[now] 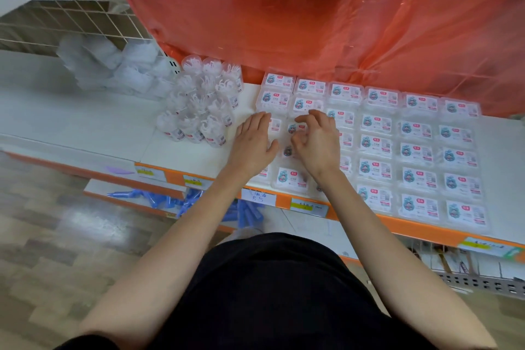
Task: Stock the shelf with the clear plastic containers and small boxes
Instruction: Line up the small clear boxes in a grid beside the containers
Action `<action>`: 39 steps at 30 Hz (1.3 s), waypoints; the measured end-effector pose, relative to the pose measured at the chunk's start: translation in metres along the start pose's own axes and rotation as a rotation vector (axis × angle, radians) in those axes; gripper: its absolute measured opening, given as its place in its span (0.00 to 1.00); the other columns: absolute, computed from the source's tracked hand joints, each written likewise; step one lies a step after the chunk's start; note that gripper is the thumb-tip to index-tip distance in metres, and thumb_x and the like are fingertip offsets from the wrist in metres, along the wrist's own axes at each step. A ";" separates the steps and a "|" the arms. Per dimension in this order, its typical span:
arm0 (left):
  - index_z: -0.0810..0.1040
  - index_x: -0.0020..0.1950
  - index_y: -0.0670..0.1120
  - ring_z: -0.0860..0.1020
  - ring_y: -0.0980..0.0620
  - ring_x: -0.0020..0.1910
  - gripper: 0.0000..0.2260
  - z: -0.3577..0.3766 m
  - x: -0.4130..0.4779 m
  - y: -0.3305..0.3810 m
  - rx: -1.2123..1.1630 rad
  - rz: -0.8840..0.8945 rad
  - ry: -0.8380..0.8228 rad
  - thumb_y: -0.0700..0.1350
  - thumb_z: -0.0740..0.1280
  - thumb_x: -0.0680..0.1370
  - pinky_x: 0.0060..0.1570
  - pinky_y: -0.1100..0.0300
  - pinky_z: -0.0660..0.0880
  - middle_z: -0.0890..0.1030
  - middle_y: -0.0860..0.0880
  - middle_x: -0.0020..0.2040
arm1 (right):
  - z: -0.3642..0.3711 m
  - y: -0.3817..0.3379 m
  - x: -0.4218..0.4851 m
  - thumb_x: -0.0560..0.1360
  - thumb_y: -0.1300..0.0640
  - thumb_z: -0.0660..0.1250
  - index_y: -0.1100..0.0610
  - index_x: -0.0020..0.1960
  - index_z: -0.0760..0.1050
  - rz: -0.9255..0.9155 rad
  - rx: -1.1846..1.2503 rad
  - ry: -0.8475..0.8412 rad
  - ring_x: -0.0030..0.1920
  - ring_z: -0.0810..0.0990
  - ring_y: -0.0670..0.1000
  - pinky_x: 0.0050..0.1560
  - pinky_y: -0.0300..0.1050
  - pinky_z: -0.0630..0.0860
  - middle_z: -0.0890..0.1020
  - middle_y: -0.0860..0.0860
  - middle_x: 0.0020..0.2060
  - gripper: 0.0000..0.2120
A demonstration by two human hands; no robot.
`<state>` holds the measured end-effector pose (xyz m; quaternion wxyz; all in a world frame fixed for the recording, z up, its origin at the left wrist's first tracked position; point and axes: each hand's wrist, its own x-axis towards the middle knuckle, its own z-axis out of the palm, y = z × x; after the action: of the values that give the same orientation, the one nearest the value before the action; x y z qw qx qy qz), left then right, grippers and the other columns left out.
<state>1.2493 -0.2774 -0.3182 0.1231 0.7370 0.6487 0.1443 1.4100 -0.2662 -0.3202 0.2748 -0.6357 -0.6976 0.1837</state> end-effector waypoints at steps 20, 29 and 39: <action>0.69 0.71 0.37 0.65 0.39 0.72 0.27 -0.116 -0.133 -0.213 0.090 -0.286 0.242 0.49 0.67 0.76 0.70 0.47 0.59 0.69 0.38 0.72 | 0.102 -0.195 -0.030 0.74 0.57 0.67 0.58 0.62 0.76 -0.284 0.030 -0.078 0.63 0.71 0.60 0.61 0.53 0.66 0.75 0.56 0.62 0.17; 0.64 0.75 0.40 0.62 0.43 0.74 0.27 -0.157 -0.187 -0.331 0.121 -0.261 0.181 0.49 0.66 0.79 0.73 0.50 0.57 0.65 0.41 0.75 | 0.199 -0.303 -0.047 0.74 0.56 0.67 0.58 0.65 0.74 -0.193 -0.007 -0.157 0.66 0.69 0.59 0.65 0.51 0.64 0.74 0.56 0.64 0.19; 0.64 0.75 0.41 0.59 0.44 0.76 0.27 -0.156 -0.168 -0.377 0.069 -0.199 0.129 0.48 0.65 0.78 0.74 0.52 0.54 0.63 0.42 0.76 | 0.238 -0.331 -0.034 0.75 0.56 0.66 0.59 0.68 0.71 -0.110 -0.070 -0.206 0.68 0.67 0.58 0.66 0.51 0.66 0.72 0.56 0.67 0.22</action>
<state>0.8247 -0.3965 -0.3212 0.0695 0.6621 0.7297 0.1562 1.0044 -0.3183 -0.3112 0.1888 -0.5835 -0.7619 0.2084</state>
